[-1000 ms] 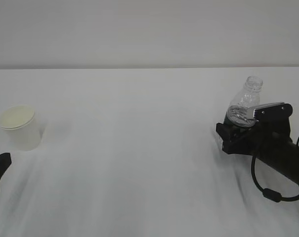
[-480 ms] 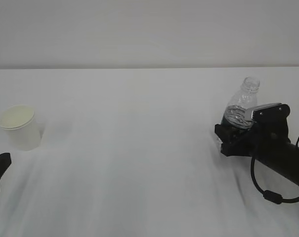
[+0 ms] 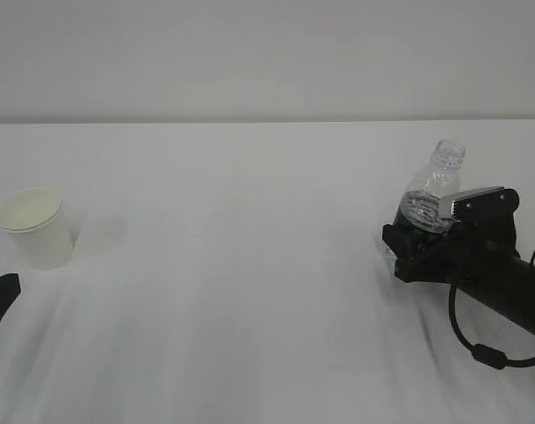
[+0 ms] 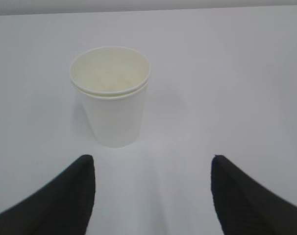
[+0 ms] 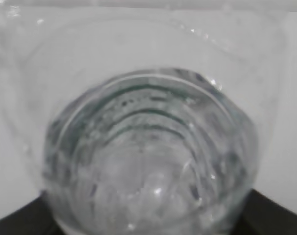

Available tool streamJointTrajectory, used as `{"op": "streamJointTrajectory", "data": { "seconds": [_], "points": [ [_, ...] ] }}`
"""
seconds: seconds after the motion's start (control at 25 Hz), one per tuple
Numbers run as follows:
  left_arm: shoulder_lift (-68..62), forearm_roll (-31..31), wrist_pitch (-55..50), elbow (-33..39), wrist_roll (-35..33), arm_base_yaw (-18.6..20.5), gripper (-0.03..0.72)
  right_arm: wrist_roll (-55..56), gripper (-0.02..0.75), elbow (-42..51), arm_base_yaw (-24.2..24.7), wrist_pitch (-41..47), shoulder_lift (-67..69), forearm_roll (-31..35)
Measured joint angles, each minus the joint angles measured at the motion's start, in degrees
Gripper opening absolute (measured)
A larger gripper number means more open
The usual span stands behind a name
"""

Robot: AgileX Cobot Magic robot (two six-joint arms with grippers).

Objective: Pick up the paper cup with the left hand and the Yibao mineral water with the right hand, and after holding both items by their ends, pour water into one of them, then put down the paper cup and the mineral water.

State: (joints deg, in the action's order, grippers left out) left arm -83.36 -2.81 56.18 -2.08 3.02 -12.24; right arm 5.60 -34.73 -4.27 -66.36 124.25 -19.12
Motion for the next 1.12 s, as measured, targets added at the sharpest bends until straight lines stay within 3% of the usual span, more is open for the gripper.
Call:
{"op": "streamJointTrajectory", "data": {
  "seconds": [0.28,0.8,1.12],
  "points": [
    [0.0,0.93,-0.2,0.0,0.0,0.0,0.539,0.12,0.438,0.0,0.0,0.0,0.0,-2.18],
    [0.0,1.91,-0.2,0.0,0.0,0.0,0.539,0.52,0.437,0.64,0.0,11.37,-7.65,-3.31],
    [-0.45,1.9,-0.2,0.0,0.0,0.0,0.539,0.58,0.436,0.92,0.0,13.25,-12.54,-3.48]
  ]
}}
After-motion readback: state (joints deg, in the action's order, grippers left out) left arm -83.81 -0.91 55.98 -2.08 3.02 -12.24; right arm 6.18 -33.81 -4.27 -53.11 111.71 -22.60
